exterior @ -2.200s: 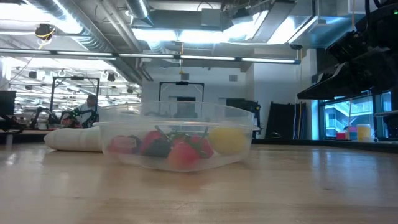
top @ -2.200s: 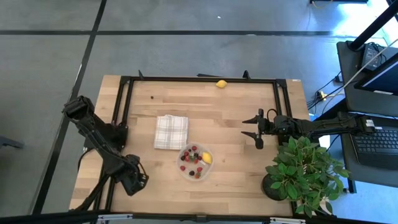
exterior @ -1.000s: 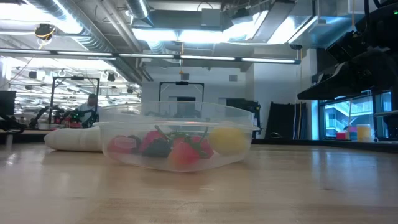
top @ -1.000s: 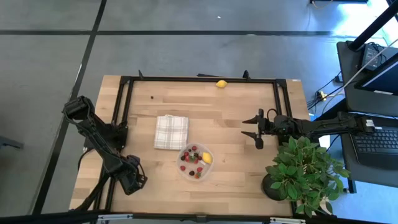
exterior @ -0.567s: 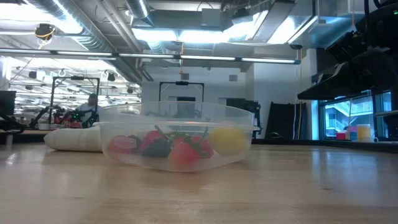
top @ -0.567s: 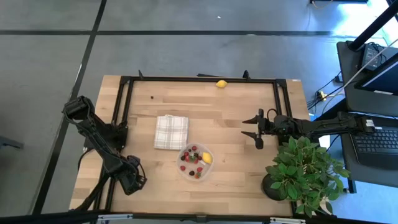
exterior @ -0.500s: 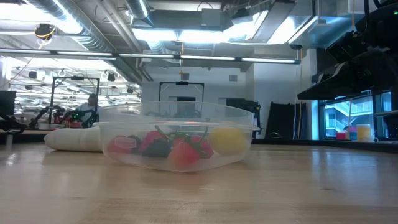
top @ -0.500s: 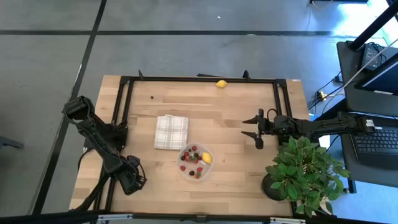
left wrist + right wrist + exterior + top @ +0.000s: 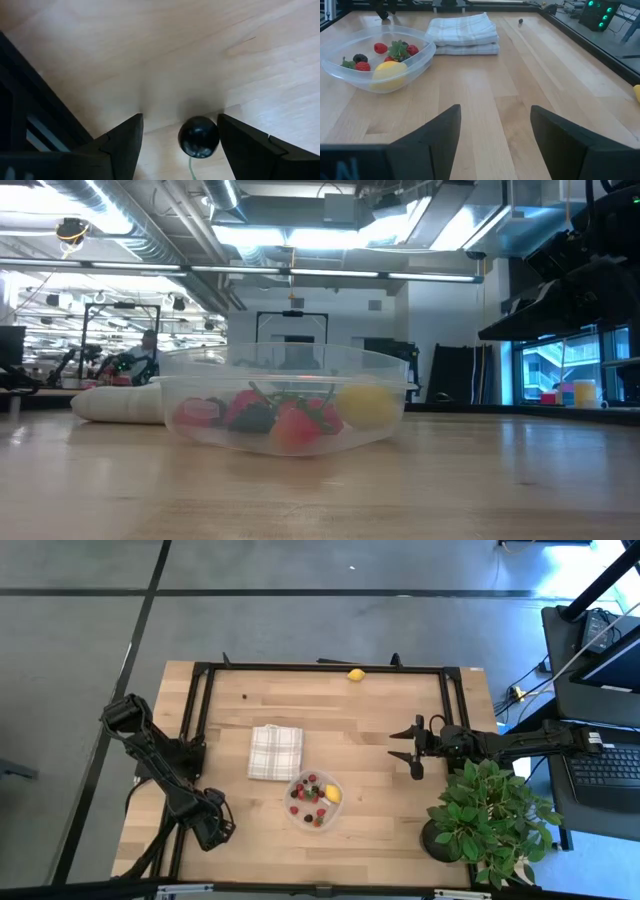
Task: Pick and placing Produce into tupperware
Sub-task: Put the black cherry into the transparent container
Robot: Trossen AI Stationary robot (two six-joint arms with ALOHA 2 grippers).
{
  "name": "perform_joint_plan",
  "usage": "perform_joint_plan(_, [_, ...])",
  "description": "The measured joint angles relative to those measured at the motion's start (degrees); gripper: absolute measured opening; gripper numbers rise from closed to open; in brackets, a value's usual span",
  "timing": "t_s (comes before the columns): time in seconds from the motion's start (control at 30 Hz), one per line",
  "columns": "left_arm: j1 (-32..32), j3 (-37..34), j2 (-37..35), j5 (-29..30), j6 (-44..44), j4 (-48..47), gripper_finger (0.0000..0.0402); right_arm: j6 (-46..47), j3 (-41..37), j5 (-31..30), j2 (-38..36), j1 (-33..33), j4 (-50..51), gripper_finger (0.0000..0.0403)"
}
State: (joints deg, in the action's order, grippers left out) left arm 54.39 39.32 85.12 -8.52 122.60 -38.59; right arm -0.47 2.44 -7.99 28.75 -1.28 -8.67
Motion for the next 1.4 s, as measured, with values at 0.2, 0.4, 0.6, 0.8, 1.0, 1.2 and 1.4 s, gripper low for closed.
perform_joint_plan(0.2, [0.0,-0.1,0.0,0.0,0.0,0.3,0.0246,0.0,0.0,0.0,0.0,0.0,0.0,0.0241])
perform_joint_plan(0.4, [0.0,-0.1,0.0,-0.3,0.0,0.5,0.0236,0.0,0.0,0.0,0.0,0.0,0.0,0.0241])
perform_joint_plan(0.6, [0.0,-0.2,0.0,-0.4,-0.1,0.9,0.0202,0.0,0.0,0.0,0.0,0.0,0.0,0.0241])
perform_joint_plan(0.8, [-0.2,-0.2,0.0,-0.6,0.0,1.0,0.0172,0.0,0.0,0.0,0.0,0.0,0.0,0.0241])
perform_joint_plan(1.0, [-2.2,-0.2,0.1,-0.9,-2.3,2.8,0.0148,0.0,0.0,0.0,0.0,0.0,0.0,0.0241])
perform_joint_plan(1.2, [-5.3,-0.2,-1.4,-0.6,-8.8,5.6,0.0119,0.0,0.0,0.0,0.0,0.0,0.0,0.0241])
perform_joint_plan(1.4, [-7.9,-0.2,-2.7,-0.5,-12.7,5.0,0.0091,0.0,0.0,0.0,0.0,0.0,0.0,0.0241])
